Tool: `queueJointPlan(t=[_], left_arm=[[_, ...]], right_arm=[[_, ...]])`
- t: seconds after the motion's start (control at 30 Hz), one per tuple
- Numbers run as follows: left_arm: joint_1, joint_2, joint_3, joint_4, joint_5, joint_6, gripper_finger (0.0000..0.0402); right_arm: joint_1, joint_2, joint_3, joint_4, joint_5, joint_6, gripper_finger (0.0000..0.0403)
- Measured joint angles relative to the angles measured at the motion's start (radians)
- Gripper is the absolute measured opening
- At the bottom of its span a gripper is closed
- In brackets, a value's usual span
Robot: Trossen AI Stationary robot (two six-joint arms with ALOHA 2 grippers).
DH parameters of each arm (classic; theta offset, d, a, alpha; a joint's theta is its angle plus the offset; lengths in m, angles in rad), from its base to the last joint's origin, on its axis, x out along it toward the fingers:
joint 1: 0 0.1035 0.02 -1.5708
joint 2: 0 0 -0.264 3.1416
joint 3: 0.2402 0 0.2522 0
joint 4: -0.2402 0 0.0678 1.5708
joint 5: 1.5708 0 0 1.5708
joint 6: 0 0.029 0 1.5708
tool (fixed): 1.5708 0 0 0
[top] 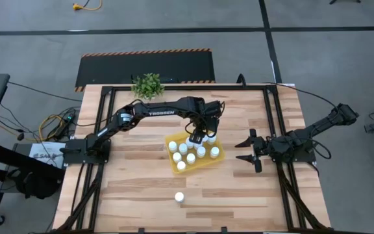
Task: Pick and place pill bottles into a basket
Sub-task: Put the white pill bottle into the yellow bin
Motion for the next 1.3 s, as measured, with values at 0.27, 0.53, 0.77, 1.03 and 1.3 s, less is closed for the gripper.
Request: queueJointPlan(t=[0.27,0.53,0.77,1.03,1.3], left_arm=[[-0.003,0.0,0.0,0.0,0.002,-0.004,0.0196],[-0.008,0.019,0.001,0.006,0.018,-0.014,0.0196],[-0.004,0.029,0.0,0.013,0.01,-0.014,0.0196],[-0.002,0.029,0.01,0.005,-0.027,-0.014,0.0196],[-0.042,-0.007,0.05,-0.084,-0.164,0.009,0.0196]], right_arm=[[0.0,0.0,0.0,0.0,0.0,0.0,0.023],[0.0,0.0,0.0,0.0,0.0,0.0,0.023],[0.0,0.0,0.0,0.0,0.0,0.0,0.023],[0.0,0.0,0.0,0.0,0.0,0.0,0.023],[0.0,0.0,0.0,0.0,0.0,0.0,0.023]])
